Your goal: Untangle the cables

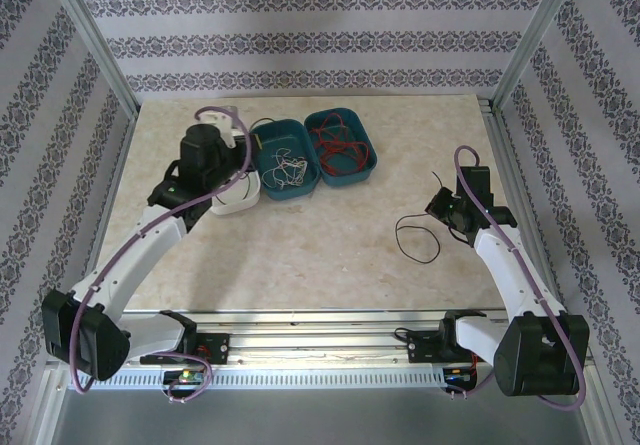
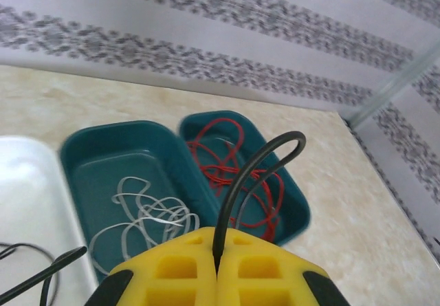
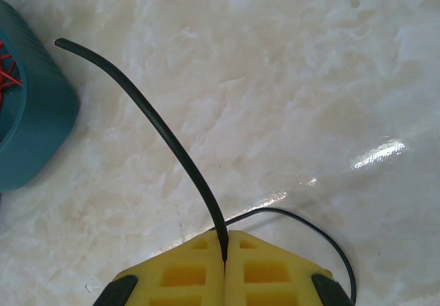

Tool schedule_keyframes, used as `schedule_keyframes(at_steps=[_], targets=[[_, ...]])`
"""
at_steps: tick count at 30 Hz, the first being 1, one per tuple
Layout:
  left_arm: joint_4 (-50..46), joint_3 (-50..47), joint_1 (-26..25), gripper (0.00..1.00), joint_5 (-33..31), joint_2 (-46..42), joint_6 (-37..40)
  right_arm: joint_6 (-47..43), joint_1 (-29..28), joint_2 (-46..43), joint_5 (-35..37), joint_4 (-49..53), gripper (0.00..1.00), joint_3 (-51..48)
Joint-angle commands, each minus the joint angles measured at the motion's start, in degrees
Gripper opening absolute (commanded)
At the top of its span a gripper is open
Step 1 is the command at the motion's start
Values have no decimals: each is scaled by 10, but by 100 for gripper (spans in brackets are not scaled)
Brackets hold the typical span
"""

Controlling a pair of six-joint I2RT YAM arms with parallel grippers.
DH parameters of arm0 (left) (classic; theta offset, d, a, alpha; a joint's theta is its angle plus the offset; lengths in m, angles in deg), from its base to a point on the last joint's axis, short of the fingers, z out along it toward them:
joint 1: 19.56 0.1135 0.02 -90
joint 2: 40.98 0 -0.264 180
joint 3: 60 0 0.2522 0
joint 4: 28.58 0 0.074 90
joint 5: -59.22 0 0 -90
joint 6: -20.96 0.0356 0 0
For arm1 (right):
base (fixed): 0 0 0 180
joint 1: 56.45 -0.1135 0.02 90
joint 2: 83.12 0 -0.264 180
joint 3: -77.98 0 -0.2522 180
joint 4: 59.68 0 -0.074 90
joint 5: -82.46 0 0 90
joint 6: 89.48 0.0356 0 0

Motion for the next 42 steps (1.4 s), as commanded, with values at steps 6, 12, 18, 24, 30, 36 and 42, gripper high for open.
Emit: schedule_keyframes(at_steps=[6, 12, 18, 24, 30, 36, 42], targets=[[-75, -9, 76, 0, -54, -69, -19, -3, 5, -13, 13, 3, 0, -9], [-152, 1, 104, 0, -126, -105, 6, -4, 5, -9, 14, 3, 0, -9], [-204, 20, 106, 0, -183, -99, 23, 1, 5, -5, 8, -3, 0, -11], [-187, 17, 106, 0, -166, -72, 24, 4, 5, -2, 6, -4, 0, -13], [-168, 22, 106, 0, -146, -39, 23, 5, 5, -6, 8, -4, 0, -16], [-173, 44, 106, 0, -165, 1, 35, 8, 5, -3, 6, -6, 0, -19], [-196, 83, 106, 0, -206, 14, 63, 8, 5, -1, 7, -5, 0, -19]])
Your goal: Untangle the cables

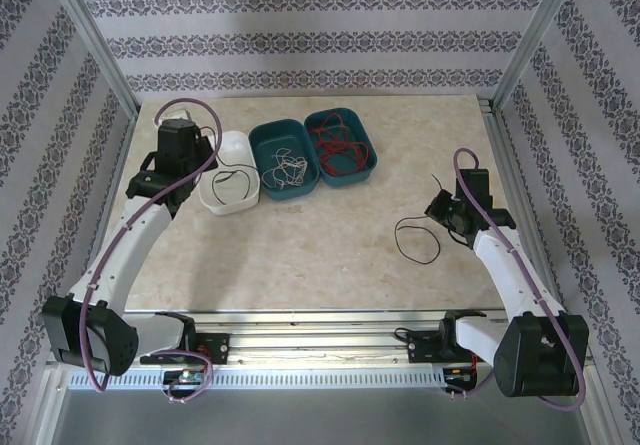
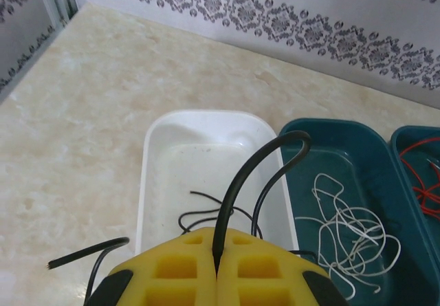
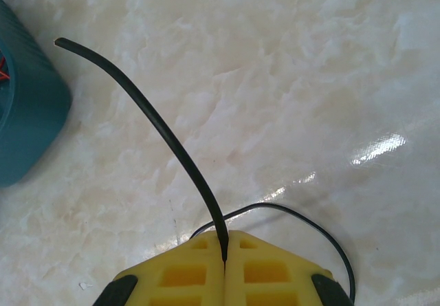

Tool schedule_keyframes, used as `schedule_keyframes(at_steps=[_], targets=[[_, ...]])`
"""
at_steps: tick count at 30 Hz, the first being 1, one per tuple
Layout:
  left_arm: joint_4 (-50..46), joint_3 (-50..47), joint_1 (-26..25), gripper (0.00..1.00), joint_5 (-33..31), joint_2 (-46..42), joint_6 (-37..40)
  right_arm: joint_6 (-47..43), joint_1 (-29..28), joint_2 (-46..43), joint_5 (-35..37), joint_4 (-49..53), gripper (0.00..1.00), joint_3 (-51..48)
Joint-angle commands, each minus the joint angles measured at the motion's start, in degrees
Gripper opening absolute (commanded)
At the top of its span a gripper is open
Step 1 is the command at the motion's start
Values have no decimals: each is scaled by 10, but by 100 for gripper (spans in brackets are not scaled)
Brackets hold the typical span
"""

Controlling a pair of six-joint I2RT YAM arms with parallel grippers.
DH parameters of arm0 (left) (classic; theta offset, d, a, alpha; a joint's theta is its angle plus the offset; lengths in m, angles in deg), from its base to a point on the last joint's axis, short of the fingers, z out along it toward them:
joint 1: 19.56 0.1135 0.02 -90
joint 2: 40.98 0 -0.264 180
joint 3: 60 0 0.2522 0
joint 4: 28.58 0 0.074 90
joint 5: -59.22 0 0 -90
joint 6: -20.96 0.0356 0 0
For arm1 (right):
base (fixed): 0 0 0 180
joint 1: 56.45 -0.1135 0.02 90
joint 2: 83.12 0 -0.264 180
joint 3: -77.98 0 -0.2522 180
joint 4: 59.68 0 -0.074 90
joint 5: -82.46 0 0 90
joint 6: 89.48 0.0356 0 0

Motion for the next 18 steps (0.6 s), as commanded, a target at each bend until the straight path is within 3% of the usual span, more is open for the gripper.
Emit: schedule_keyframes(at_steps=[1, 18], targets=[[-22, 38, 7, 0, -37, 0, 33, 6, 4, 2, 8, -1, 0, -6], [-42, 61, 13, 0, -45, 29, 52, 9, 5, 9, 2, -4, 0, -6]])
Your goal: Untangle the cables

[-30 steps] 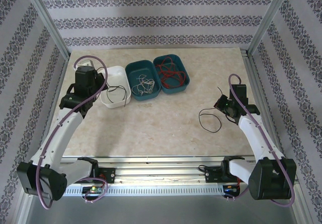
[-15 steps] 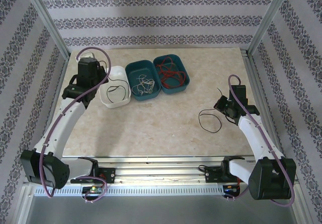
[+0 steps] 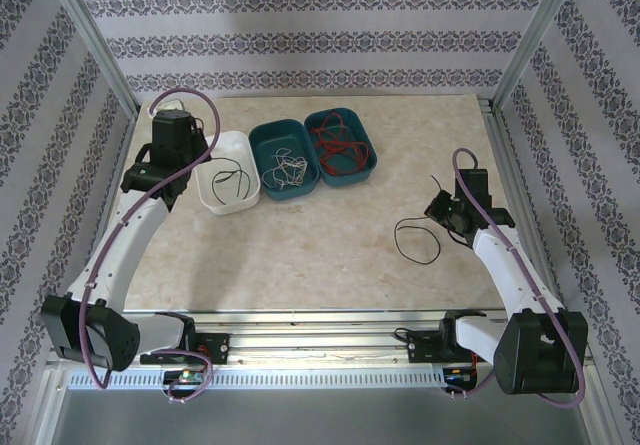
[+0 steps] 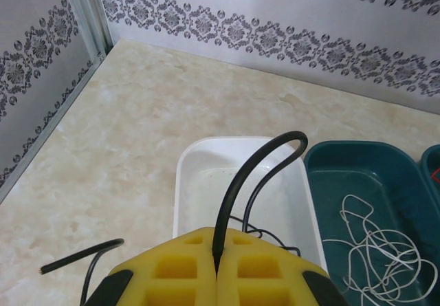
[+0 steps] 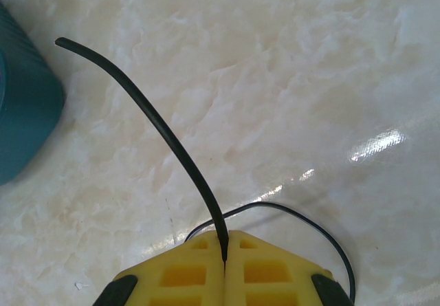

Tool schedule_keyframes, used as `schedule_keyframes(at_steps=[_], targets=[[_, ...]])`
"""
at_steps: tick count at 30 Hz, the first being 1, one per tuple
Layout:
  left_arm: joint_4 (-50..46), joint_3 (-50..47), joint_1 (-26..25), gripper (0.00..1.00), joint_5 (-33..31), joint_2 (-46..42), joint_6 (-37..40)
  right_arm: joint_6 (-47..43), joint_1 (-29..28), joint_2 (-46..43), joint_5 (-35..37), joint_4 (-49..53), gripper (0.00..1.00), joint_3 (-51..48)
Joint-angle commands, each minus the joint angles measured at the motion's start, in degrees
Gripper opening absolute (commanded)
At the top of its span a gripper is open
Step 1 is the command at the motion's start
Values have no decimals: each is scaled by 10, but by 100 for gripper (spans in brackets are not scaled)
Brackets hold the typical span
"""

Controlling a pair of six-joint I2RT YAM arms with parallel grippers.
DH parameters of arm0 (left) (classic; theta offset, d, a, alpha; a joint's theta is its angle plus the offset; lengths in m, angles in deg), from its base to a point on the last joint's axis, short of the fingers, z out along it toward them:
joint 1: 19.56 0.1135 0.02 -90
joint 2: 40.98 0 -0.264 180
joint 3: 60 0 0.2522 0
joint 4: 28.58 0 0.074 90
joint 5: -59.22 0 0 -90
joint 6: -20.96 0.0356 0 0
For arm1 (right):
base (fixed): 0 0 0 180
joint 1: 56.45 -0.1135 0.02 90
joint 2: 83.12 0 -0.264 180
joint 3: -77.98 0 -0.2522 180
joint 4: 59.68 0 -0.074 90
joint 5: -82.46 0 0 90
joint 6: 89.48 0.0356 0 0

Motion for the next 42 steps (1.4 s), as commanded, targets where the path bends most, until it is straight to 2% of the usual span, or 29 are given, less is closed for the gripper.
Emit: schedule_keyframes(at_steps=[1, 10, 15, 21, 30, 42], targets=[[-15, 19, 6, 0, 2, 18, 7, 10, 5, 2, 2, -4, 0, -6], [54, 4, -2, 0, 116, 65, -74, 16, 5, 4, -3, -9, 0, -11], [86, 1, -12, 0, 141, 101, -100, 16, 4, -5, 2, -6, 0, -14], [164, -17, -12, 0, 210, 146, -141, 16, 5, -4, 1, -7, 0, -16], [235, -38, -2, 0, 278, 195, -180, 17, 5, -7, 2, -6, 0, -21], [207, -46, 46, 0, 259, 252, -156, 19, 5, -8, 1, -6, 0, -26]])
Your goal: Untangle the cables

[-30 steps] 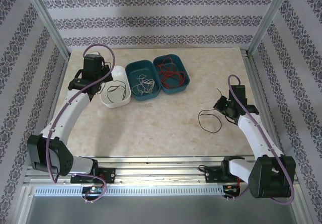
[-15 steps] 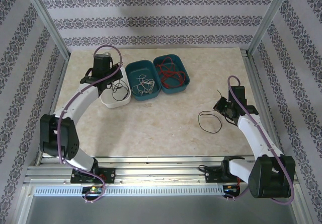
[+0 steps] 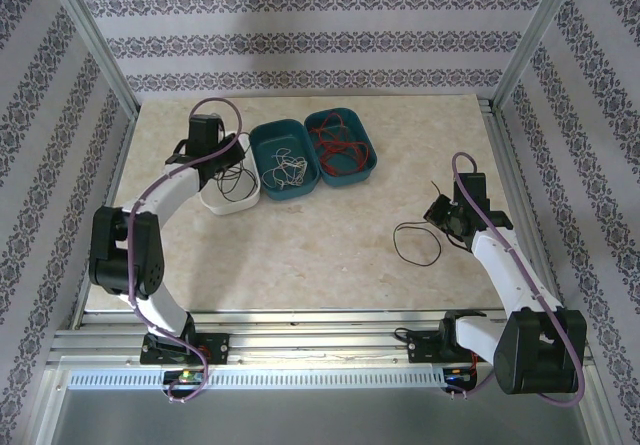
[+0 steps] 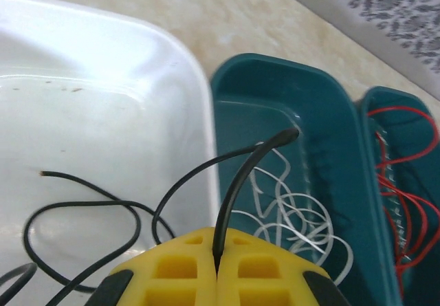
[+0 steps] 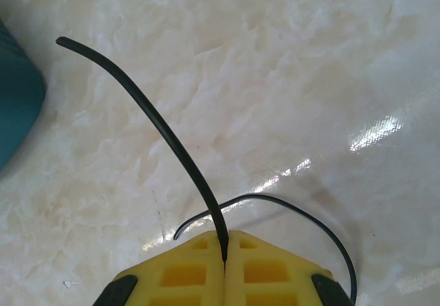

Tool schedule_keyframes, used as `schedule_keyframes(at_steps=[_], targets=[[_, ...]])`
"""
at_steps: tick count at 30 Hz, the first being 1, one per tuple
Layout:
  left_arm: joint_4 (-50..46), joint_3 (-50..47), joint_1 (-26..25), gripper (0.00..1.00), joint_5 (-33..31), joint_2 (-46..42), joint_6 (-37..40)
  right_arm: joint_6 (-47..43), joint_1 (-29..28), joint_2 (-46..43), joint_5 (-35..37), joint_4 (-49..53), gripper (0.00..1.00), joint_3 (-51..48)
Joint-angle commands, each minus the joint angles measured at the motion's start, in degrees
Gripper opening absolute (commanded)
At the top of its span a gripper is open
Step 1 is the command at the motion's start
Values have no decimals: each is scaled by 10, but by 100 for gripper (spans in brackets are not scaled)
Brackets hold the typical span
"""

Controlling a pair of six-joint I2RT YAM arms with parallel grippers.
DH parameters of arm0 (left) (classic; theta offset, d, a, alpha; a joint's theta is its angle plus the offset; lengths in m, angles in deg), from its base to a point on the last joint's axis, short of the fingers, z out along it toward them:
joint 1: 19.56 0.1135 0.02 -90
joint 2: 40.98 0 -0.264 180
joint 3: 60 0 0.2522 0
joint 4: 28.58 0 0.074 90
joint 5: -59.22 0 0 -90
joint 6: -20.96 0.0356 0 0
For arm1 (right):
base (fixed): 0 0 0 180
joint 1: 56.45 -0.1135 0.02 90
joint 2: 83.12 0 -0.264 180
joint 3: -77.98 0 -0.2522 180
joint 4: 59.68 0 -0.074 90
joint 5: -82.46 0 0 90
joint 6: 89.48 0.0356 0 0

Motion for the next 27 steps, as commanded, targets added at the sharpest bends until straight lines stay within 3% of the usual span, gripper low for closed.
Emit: schedule_keyframes(at_steps=[1, 12, 27], targets=[[6, -11, 21, 0, -5, 16, 13, 5, 5, -9, 2, -2, 0, -5], [-26, 23, 25, 1, -47, 92, 36, 7, 5, -4, -1, -4, 0, -6], [-103, 91, 24, 28, -125, 156, 56, 6, 5, 10, -6, -4, 0, 7]])
